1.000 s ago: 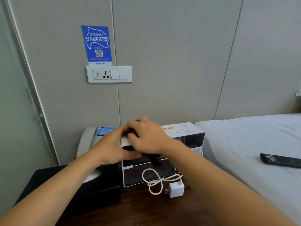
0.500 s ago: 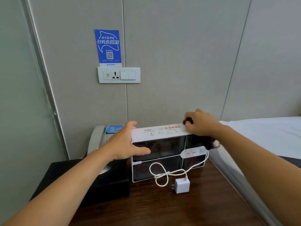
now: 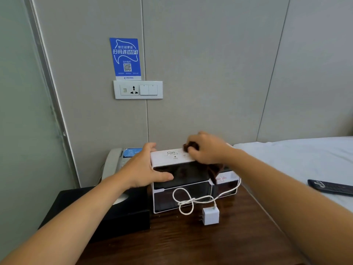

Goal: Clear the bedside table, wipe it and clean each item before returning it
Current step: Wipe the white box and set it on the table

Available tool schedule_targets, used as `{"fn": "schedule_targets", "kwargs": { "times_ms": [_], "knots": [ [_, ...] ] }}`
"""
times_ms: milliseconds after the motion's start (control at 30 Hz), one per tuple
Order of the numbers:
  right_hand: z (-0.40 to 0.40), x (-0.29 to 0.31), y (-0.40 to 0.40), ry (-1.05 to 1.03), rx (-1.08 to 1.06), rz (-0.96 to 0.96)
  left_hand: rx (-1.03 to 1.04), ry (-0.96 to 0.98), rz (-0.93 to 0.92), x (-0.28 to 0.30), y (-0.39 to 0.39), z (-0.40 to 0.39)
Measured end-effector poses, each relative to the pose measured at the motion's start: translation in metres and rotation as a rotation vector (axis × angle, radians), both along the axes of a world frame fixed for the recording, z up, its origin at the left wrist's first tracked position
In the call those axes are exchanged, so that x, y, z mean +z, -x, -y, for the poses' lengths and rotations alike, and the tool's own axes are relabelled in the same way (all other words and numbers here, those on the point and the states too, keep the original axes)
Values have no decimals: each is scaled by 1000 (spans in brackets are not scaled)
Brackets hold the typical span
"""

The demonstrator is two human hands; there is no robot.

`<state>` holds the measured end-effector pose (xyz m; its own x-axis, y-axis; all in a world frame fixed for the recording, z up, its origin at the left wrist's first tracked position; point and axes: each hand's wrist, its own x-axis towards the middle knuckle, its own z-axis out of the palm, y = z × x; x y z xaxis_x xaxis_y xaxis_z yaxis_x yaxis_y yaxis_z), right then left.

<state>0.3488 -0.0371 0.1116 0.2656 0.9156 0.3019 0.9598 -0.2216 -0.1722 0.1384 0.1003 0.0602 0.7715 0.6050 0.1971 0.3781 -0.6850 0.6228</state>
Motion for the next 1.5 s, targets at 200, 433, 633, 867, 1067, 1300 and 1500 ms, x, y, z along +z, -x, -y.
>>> {"fn": "schedule_targets", "kwargs": {
  "times_ms": [200, 433, 633, 867, 1067, 1300, 1500],
  "knots": [
    [48, 5, -84, 57, -249, -41, -73, 40, -6, 0, -2, -7],
    [101, -16, -79, -258, -265, -359, -229, -103, -414, 36, -13, -20],
    [158, -55, -94, -826, -464, -1008, -314, -527, -571, 66, -106, 60],
    [169, -77, -91, -992, -402, -1150, -351, -615, -517, 49, -211, 126],
    [151, -79, -71, -983, -182, -1158, -437, -574, -381, 44, -206, 115],
    [161, -76, -29, -986, -138, -1441, -525, -484, -285, 35, -176, 121],
    [155, -121, 21, -927, -161, -1095, -527, -461, -241, 34, -161, 131]
  ]
}}
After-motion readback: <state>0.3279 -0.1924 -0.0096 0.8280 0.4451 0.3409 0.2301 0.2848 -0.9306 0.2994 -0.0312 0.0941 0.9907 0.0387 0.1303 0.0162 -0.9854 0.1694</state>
